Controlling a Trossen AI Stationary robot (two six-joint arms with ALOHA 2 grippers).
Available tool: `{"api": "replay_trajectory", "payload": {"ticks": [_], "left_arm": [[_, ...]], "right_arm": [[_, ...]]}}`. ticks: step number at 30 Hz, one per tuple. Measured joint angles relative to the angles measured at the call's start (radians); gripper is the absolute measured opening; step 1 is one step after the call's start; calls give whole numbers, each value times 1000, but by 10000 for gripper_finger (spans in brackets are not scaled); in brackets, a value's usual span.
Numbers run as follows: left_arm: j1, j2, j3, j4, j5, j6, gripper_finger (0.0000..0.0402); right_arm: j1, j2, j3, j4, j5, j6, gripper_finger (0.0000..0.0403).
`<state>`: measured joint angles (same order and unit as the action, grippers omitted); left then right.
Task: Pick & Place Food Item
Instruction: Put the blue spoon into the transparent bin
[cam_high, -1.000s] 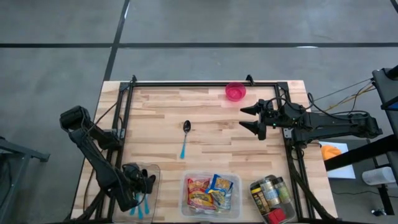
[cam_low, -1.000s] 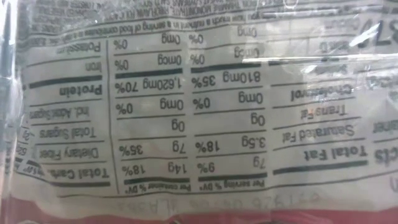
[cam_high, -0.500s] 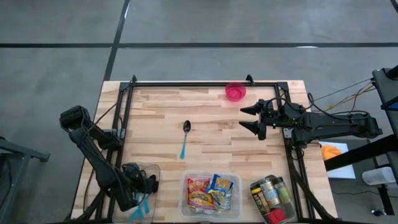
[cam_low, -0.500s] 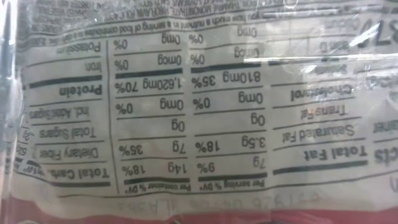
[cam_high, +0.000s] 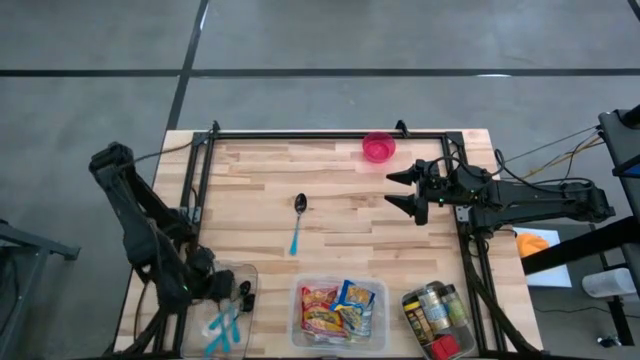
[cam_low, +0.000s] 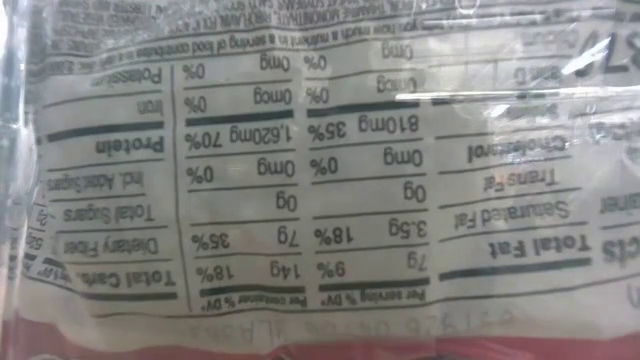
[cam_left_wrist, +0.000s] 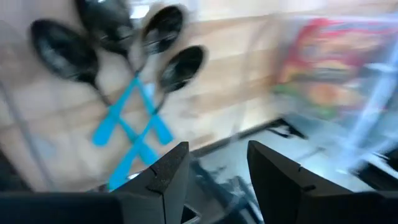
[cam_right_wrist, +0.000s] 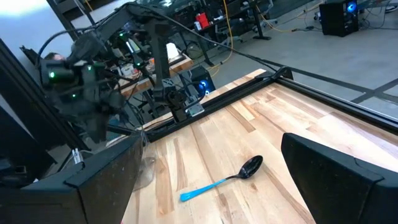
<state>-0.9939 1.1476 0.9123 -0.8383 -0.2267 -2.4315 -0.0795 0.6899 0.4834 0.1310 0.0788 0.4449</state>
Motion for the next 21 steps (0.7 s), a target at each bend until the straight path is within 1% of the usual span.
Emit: {"api": "replay_trajectory", "payload": {"ticks": [6, 10, 13, 16, 21], "left_arm": [[16, -100, 6, -42, -187, 117, 164], [87, -143, 6, -89, -279, 243, 164], [188, -166, 6, -112, -313, 377, 164], [321, -179, 5, -106, -317, 540, 164], [567, -177, 5, -20, -299, 848, 164]], "right_arm": [[0, 0, 0, 0, 0, 0, 381], [0, 0, 0, 0, 0, 0, 381], [0, 0, 0, 0, 0, 0, 381], [0, 0, 0, 0, 0, 0, 381], [0, 0, 0, 0, 0, 0, 381]]}}
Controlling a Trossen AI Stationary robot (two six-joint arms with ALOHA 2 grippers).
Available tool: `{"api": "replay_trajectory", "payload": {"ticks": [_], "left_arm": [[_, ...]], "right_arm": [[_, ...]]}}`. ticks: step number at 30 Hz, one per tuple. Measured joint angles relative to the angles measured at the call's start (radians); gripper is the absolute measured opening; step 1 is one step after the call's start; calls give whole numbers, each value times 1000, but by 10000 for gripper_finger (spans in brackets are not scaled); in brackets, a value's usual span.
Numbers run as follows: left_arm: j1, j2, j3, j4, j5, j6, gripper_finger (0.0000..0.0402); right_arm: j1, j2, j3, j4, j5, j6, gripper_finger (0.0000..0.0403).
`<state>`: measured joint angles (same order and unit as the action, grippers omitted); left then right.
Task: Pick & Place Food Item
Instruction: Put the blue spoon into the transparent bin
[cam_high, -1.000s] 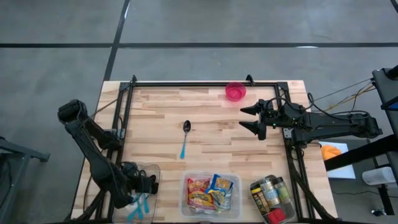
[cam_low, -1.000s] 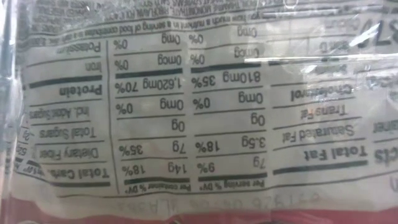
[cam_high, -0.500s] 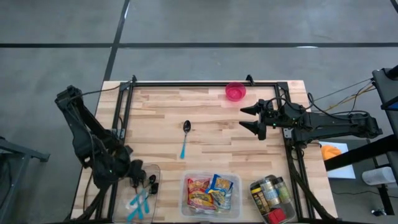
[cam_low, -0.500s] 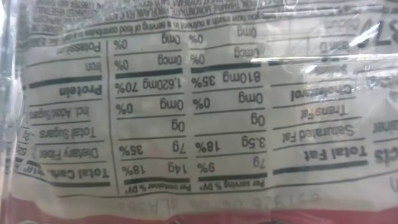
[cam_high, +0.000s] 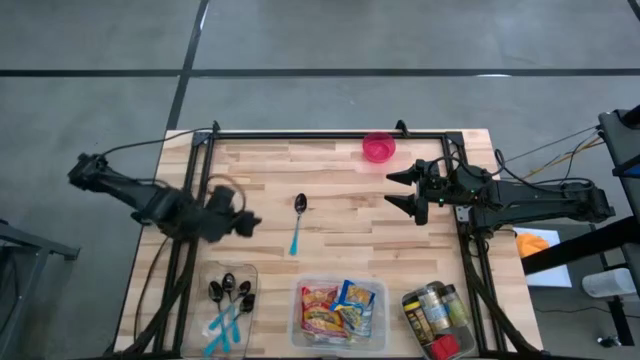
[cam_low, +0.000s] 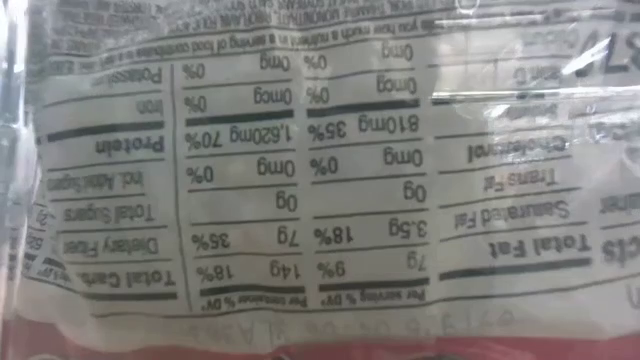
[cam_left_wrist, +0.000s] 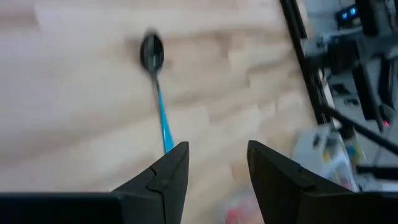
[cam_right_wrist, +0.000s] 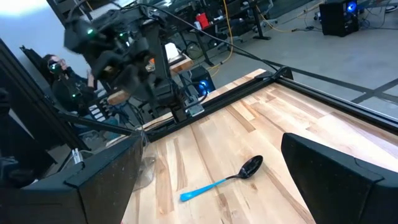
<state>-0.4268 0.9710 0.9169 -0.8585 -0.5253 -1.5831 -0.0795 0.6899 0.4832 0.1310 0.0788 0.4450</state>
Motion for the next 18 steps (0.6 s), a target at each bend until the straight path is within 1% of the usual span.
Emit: {"api": "replay_trajectory", "payload": {"ticks": [4, 7, 9, 12, 14, 18], "left_arm": [[194, 23, 0, 91, 58, 206, 164], [322, 61, -1, 151, 147, 348, 164], [401, 99, -1, 169, 204, 410, 164], [496, 164, -1, 179, 286, 441, 164], [539, 213, -1, 182, 331, 443, 164], [561, 319, 0, 206, 395, 434, 164]], "right_arm": [[0, 0, 0, 0, 0, 0, 381], [0, 0, 0, 0, 0, 0, 381], [0, 0, 0, 0, 0, 0, 381], [0, 0, 0, 0, 0, 0, 381], [0, 0, 0, 0, 0, 0, 381], [0, 0, 0, 0, 0, 0, 381]]}}
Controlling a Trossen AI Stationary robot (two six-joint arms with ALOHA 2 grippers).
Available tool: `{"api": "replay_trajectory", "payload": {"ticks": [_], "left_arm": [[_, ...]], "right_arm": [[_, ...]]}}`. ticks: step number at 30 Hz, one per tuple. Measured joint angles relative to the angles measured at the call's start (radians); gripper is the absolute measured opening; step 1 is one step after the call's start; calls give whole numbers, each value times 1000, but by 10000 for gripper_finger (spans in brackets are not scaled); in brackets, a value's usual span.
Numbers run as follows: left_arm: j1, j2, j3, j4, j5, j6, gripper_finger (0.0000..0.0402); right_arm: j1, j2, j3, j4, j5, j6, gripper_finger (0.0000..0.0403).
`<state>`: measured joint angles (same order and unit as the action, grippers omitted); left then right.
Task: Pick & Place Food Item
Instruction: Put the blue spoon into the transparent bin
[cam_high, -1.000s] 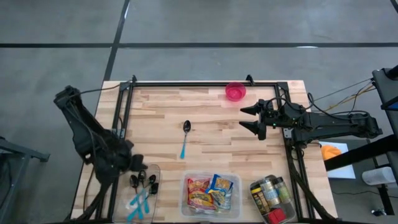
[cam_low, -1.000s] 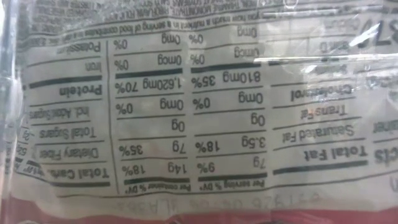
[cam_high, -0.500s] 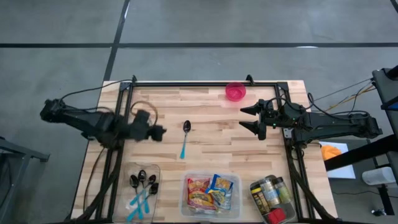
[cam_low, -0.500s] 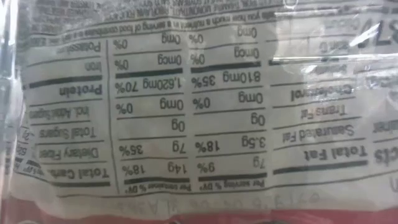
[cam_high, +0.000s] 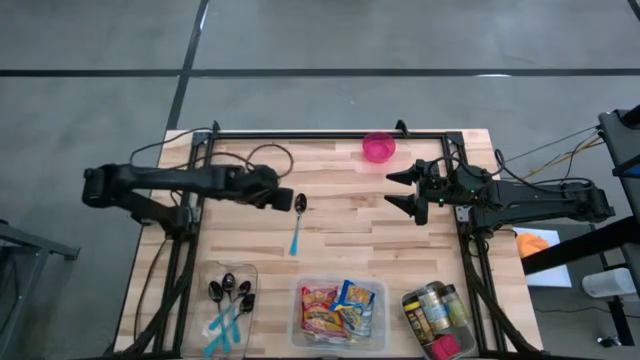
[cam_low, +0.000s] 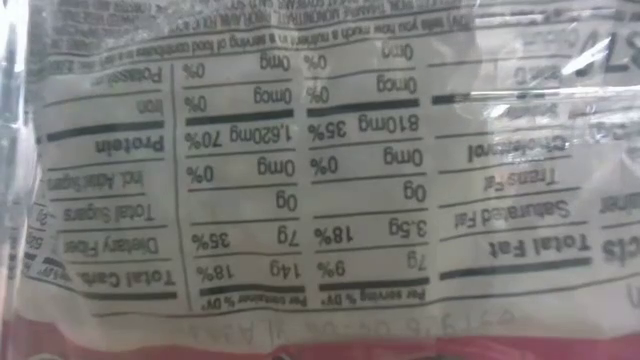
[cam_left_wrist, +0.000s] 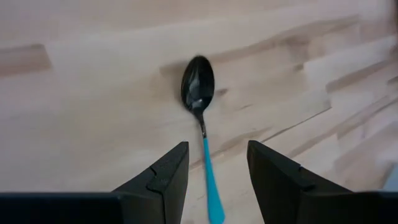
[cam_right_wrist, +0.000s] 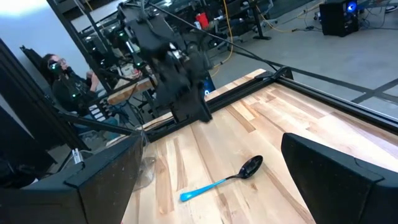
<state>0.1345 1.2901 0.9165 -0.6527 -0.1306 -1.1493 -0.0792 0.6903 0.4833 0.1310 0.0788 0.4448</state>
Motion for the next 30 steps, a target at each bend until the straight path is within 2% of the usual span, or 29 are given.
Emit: {"api": "replay_trajectory", "payload": {"ticks": [15, 21, 30], "left_arm": [[6, 339, 1, 211, 150, -2, 164], [6, 407, 1, 296, 150, 77, 164], [6, 465, 2, 294, 150, 76, 164]], "right_arm": [[0, 0, 0, 0, 0, 0, 381], [0, 0, 0, 0, 0, 0, 381], [0, 0, 0, 0, 0, 0, 381]]}}
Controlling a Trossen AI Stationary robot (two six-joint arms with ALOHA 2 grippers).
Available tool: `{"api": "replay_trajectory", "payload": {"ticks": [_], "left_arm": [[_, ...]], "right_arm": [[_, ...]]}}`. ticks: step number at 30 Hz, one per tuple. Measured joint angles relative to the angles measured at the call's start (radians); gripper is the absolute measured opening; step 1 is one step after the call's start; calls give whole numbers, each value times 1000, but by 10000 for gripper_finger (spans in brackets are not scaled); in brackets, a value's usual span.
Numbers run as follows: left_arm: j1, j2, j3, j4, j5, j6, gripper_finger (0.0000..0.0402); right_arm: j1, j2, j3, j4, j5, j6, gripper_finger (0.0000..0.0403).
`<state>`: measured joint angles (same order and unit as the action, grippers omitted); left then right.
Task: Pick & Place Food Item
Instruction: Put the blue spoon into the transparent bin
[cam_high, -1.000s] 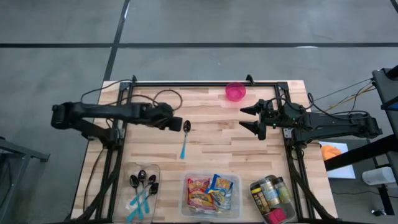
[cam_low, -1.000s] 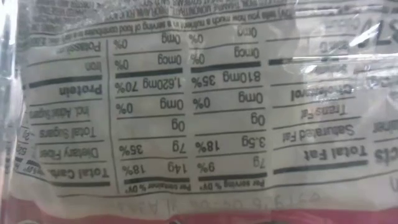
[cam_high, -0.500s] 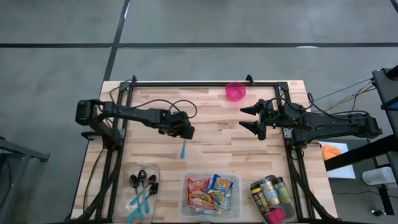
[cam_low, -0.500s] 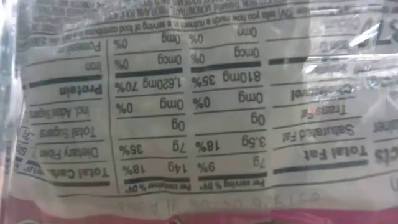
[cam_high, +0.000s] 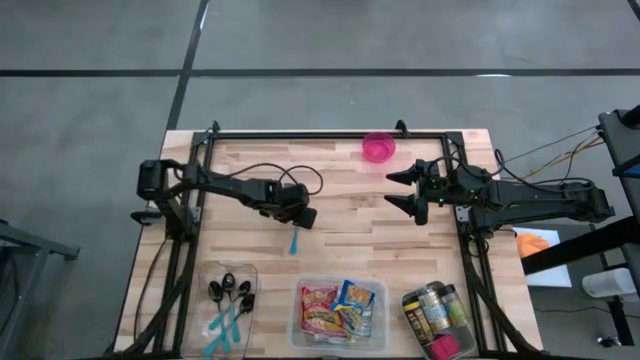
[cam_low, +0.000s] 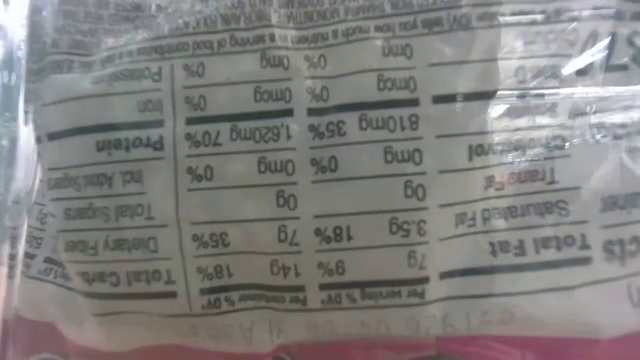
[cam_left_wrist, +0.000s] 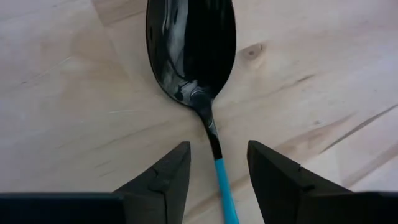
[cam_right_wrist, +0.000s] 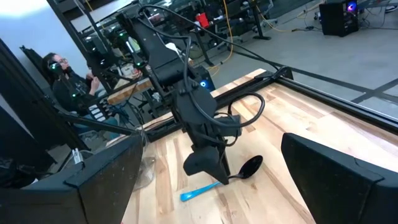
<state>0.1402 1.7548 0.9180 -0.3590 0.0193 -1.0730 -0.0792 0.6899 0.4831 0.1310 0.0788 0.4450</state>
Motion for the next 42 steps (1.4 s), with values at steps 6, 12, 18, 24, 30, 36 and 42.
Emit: {"api": "replay_trajectory", "payload": {"ticks": [6, 12, 18, 24, 30, 36, 42], "left_arm": [[1, 16, 6, -36, 4, 0, 164], [3, 9, 10, -138, 8, -7, 164], [3, 6, 21, -259, 9, -16, 164], [4, -24, 12, -392, 12, -18, 164], [5, -60, 9, -445, -4, -64, 164], [5, -62, 9, -411, -11, -64, 164], [5, -62, 8, -432, -11, -127, 164]], "right_arm": [[0, 0, 0, 0, 0, 0, 381], [0, 0, 0, 0, 0, 0, 381], [0, 0, 0, 0, 0, 0, 381], [0, 0, 0, 0, 0, 0, 381], [0, 0, 0, 0, 0, 0, 381], [0, 0, 0, 0, 0, 0, 381], [0, 0, 0, 0, 0, 0, 381]]}}
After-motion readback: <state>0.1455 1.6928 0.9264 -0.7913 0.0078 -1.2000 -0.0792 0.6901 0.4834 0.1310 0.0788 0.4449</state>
